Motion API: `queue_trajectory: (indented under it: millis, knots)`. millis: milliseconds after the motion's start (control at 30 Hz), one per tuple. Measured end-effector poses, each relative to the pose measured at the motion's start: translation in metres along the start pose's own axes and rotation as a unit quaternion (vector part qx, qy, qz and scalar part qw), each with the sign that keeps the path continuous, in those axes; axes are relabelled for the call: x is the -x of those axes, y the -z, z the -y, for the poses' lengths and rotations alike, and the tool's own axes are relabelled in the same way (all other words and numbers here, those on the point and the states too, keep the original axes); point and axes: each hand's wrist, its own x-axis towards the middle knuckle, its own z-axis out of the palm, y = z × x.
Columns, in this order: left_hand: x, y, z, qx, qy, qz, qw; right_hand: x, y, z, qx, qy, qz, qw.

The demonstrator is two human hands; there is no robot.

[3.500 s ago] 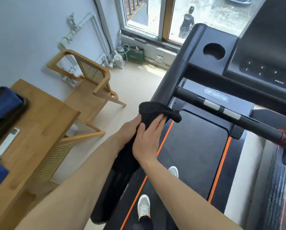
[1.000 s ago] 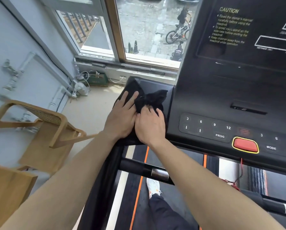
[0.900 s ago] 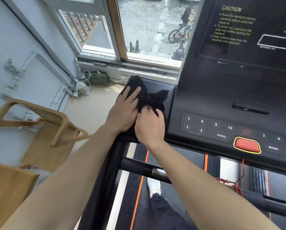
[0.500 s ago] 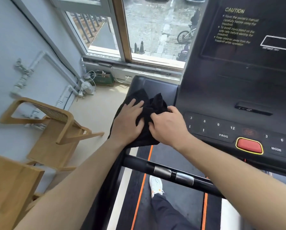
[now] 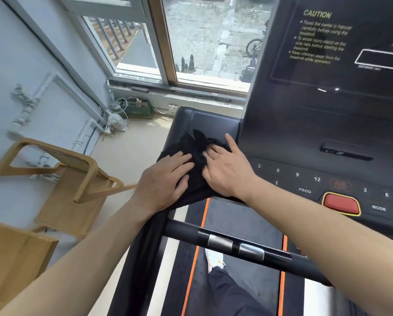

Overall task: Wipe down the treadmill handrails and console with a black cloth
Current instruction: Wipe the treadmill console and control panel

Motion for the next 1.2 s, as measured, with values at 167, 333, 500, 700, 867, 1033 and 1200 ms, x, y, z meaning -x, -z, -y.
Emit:
queue_trajectory:
  millis: [167,333,500,700,867,1033,1200]
  knots:
    - [-0.002,-0.006,-0.015,-0.028,0.086,0.042,0.995,-0.002,0.008,-0.004,-0.042,0.049,0.012,0.998]
    - [-0.029,-0.008,-0.022,0.013,0.173,0.109,0.979,0.005,0.018,-0.014,0.022,0.049,0.001,0.999]
    - [-0.067,-0.011,-0.027,0.005,0.25,0.043,0.967,0.008,0.015,-0.033,0.017,-0.082,-0.1,0.991]
    - [-0.093,-0.007,-0.027,-0.07,0.279,0.063,0.956,-0.035,0.02,-0.029,0.061,-0.149,-0.065,0.985]
    - [-0.076,-0.004,-0.042,-0.026,0.354,0.057,0.933,-0.056,0.026,-0.03,0.069,-0.041,-0.098,0.992]
    - [-0.073,-0.004,-0.05,-0.011,0.42,0.076,0.904,-0.083,0.036,-0.042,0.071,0.2,-0.067,0.975]
    - [-0.084,-0.004,-0.042,-0.106,0.377,0.084,0.916,-0.081,0.045,-0.032,0.107,0.152,-0.06,0.981]
